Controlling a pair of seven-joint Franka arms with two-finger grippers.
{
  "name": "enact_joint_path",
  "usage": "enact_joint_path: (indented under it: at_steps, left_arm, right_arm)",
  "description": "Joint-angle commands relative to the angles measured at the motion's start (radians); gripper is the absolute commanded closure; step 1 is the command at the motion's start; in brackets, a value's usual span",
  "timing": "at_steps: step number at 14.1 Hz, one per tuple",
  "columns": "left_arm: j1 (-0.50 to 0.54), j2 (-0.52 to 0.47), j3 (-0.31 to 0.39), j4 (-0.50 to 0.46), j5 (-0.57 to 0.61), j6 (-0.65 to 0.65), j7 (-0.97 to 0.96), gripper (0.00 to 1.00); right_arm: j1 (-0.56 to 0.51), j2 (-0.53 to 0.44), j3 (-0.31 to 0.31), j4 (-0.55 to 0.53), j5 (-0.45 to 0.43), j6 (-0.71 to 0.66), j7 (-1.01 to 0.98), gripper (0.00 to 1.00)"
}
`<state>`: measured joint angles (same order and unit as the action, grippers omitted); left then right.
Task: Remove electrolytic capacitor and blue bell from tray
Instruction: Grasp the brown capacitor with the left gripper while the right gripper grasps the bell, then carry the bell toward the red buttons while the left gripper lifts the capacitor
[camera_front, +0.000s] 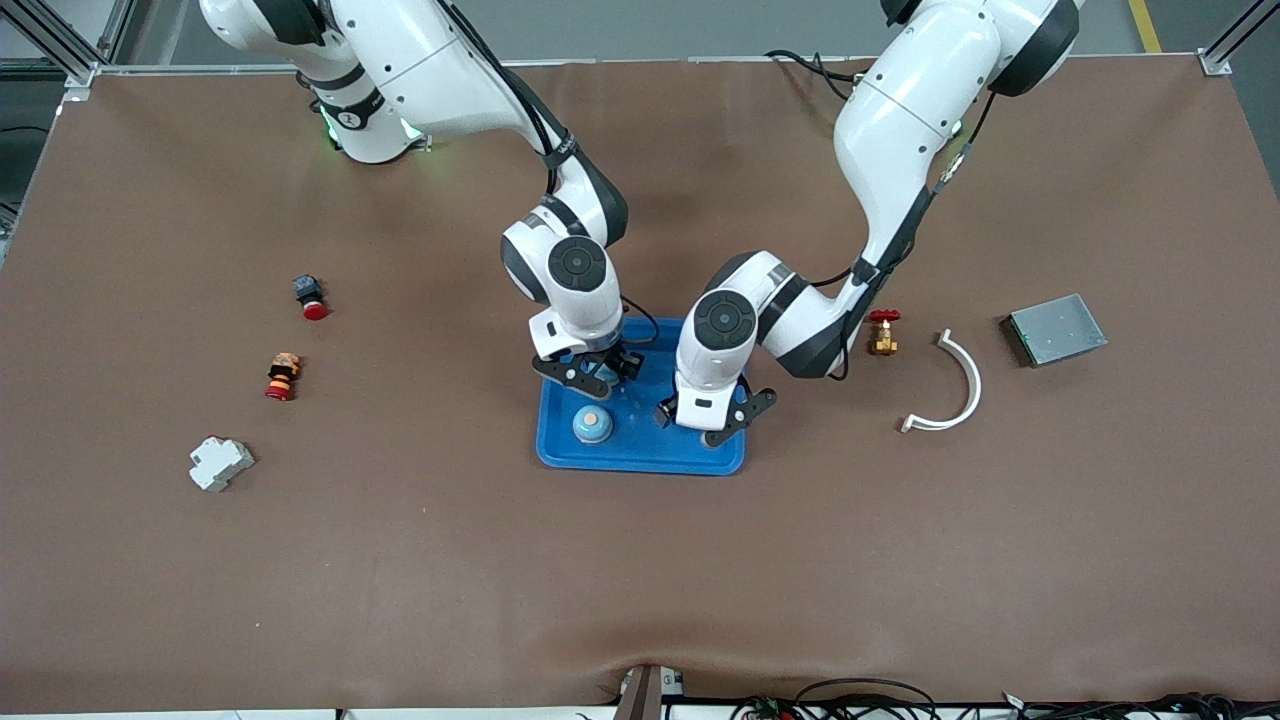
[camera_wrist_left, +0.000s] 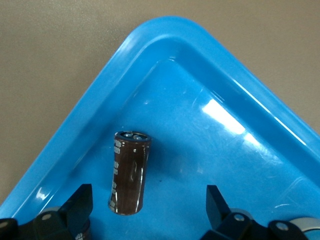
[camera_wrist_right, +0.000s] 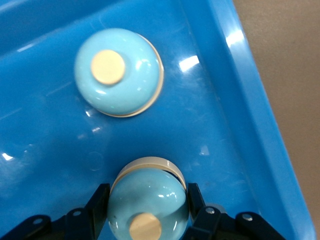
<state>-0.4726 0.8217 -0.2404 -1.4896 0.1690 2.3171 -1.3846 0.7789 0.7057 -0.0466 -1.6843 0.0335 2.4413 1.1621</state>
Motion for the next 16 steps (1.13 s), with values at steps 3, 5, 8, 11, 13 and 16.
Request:
enact_joint_path:
  at_steps: [3,5,8,11,13,16]
  left_arm:
    - [-0.009,0.025,0.019,0.014,0.026,0.013,-0.025,0.0]
    - [-0.009,0.028,0.024,0.014,0.026,0.013,-0.024,0.0]
    - [-0.011,0.03,0.027,0.015,0.027,0.016,-0.025,0.0]
    - [-0.011,0.027,0.026,0.017,0.026,0.016,-0.025,0.56]
    - [-0.012,0.025,0.026,0.018,0.026,0.016,-0.025,0.72]
    - [-0.018,0.025,0.026,0.02,0.026,0.016,-0.031,1.0]
  right_arm:
    - [-0.004,-0.034,-0.007,0.061,0.005,-0.113,-0.013,1.0]
    - [-0.027,-0.075,-0.009,0.057,0.005,-0.154,-0.071,1.0]
    - [-0.073,-0.144,-0.007,0.054,0.006,-0.241,-0.165,1.0]
    - [-0.134,-0.222,-0.007,0.011,0.008,-0.298,-0.284,1.0]
    - [-0.182,-0.287,-0.007,-0.052,0.008,-0.298,-0.381,1.0]
    - [-0.268,-0.351,-0.007,-0.151,0.009,-0.283,-0.55,1.0]
